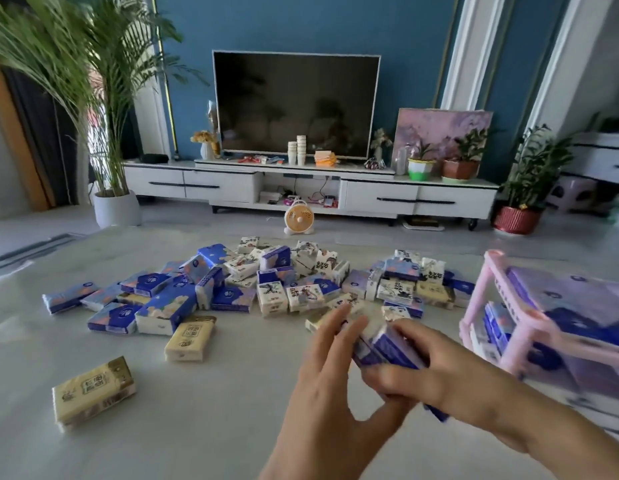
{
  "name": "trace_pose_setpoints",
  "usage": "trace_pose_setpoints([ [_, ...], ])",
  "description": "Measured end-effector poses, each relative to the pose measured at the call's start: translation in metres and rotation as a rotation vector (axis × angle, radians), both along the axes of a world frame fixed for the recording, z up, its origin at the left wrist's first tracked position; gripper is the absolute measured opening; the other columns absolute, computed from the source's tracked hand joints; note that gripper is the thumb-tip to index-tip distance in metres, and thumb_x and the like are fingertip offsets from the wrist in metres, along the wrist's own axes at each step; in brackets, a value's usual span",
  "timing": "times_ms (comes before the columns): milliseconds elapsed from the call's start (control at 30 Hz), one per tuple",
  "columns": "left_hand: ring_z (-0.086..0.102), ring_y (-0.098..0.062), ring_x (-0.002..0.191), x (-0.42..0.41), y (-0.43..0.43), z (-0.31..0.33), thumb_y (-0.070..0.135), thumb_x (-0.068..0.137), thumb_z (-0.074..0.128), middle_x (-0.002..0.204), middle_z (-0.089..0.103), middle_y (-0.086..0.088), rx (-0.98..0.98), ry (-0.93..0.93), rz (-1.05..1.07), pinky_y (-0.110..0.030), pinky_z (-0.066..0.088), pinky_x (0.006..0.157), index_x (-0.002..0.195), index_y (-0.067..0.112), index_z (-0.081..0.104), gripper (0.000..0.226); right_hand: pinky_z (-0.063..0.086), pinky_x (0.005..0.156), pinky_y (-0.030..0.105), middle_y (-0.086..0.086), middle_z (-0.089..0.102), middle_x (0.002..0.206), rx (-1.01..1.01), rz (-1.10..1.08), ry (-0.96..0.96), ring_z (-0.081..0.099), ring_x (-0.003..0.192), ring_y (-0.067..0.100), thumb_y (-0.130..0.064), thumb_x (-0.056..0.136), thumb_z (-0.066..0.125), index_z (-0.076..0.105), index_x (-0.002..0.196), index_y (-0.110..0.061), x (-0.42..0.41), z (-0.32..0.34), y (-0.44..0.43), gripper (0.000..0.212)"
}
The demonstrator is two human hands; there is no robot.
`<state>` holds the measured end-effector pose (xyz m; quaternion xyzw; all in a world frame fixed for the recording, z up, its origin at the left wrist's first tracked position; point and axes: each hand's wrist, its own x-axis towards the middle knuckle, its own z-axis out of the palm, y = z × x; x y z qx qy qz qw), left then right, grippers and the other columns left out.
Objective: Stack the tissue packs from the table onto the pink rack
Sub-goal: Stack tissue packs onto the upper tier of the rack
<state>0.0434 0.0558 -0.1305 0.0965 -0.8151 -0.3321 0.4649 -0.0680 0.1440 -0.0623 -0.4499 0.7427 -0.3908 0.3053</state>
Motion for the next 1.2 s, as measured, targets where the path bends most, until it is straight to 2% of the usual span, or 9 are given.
trace_pose_setpoints([
  [233, 0.022, 0.007, 0.113, -0.057, 0.088, 0.061, 0.034, 0.060, 0.053, 0.120, 0.026, 0.018, -0.252, -0.132, -0.075, 0.004, 0.014, 0.093, 0.132, 0.027, 0.036, 0.074, 0.050, 0.072, 0.019, -0.018, 0.069, 0.086, -0.225, -0.145, 0.082, 0.065, 0.078, 0.000, -0.046, 0.055, 0.075, 0.056, 0.099, -0.037, -0.035, 0.027, 0.105, 0.049],
  [367, 0.038, 0.006, 0.104, -0.087, 0.118, 0.077, 0.039, 0.064, 0.056, 0.109, 0.035, 0.022, -0.189, -0.147, -0.055, 0.006, 0.025, 0.081, 0.116, 0.028, 0.054, 0.053, 0.047, 0.066, 0.014, -0.023, 0.067, 0.084, -0.322, -0.304, 0.023, 0.063, 0.073, -0.004, -0.076, 0.041, 0.067, 0.056, 0.096, -0.043, -0.064, 0.023, 0.145, 0.065],
  [500, 0.039, 0.010, 0.102, -0.115, 0.137, 0.092, 0.043, 0.066, 0.064, 0.111, 0.040, 0.021, -0.147, -0.122, -0.102, 0.008, 0.024, 0.077, 0.111, 0.031, 0.058, 0.047, 0.041, 0.034, 0.021, 0.012, 0.059, 0.064, -0.528, -0.647, -0.251, 0.053, 0.037, 0.014, -0.014, 0.088, 0.059, 0.047, 0.103, -0.014, -0.116, 0.020, 0.172, 0.020],
  [600, 0.038, 0.003, 0.108, -0.146, 0.141, 0.099, 0.037, 0.070, 0.067, 0.119, 0.034, 0.018, -0.095, -0.179, -0.074, 0.005, 0.028, 0.080, 0.128, 0.027, 0.049, 0.062, 0.053, 0.074, 0.047, 0.016, 0.062, 0.093, -0.670, -0.723, -0.284, 0.066, 0.072, 0.023, -0.018, 0.074, 0.065, 0.047, 0.096, -0.022, -0.149, 0.028, 0.188, 0.029],
  [667, 0.041, 0.000, 0.106, -0.170, 0.144, 0.101, 0.045, 0.064, 0.064, 0.115, 0.035, 0.018, -0.026, -0.251, -0.040, -0.007, 0.036, 0.086, 0.130, 0.027, 0.048, 0.070, 0.047, 0.088, 0.052, 0.008, 0.067, 0.085, -0.671, -0.748, -0.256, 0.065, 0.078, 0.027, -0.036, 0.055, 0.069, 0.051, 0.087, -0.030, -0.159, 0.034, 0.196, 0.038],
  [833, 0.060, 0.009, 0.063, -0.215, 0.151, 0.106, 0.035, 0.077, 0.070, 0.089, 0.058, 0.013, 0.307, -0.347, -0.208, -0.004, 0.042, 0.048, 0.117, 0.017, 0.058, 0.045, 0.049, 0.045, 0.028, 0.003, 0.066, 0.065, -0.961, -0.872, -0.279, 0.064, 0.059, 0.019, -0.016, 0.085, 0.059, 0.055, 0.087, -0.019, -0.168, 0.030, 0.215, 0.006],
  [933, 0.059, 0.002, 0.088, -0.230, 0.160, 0.099, 0.040, 0.075, 0.071, 0.106, 0.060, 0.009, 0.172, -0.336, -0.323, -0.008, 0.048, 0.074, 0.117, 0.020, 0.060, 0.049, 0.049, 0.046, 0.020, -0.003, 0.069, 0.070, -1.067, -0.953, -0.206, 0.068, 0.065, 0.014, -0.019, 0.087, 0.059, 0.056, 0.082, -0.021, -0.160, 0.022, 0.221, 0.006],
  [1067, 0.045, 0.005, 0.093, -0.242, 0.165, 0.076, 0.040, 0.077, 0.070, 0.119, 0.044, 0.012, -0.144, -0.420, -0.349, 0.004, 0.030, 0.080, 0.124, 0.021, 0.054, 0.054, 0.046, 0.057, 0.013, -0.012, 0.068, 0.079, -0.945, -1.035, 0.123, 0.063, 0.067, 0.002, -0.029, 0.084, 0.065, 0.059, 0.085, -0.023, -0.161, 0.006, 0.219, 0.008],
  [1200, 0.039, -0.005, 0.116, -0.242, 0.162, 0.069, 0.058, 0.074, 0.053, 0.129, 0.037, 0.012, -0.364, -0.485, -0.345, -0.014, 0.028, 0.098, 0.136, 0.027, 0.042, 0.071, 0.048, 0.074, 0.021, -0.007, 0.066, 0.093, -0.865, -1.023, 0.378, 0.062, 0.085, 0.009, -0.047, 0.072, 0.058, 0.063, 0.086, -0.026, -0.165, -0.004, 0.208, 0.026],
])
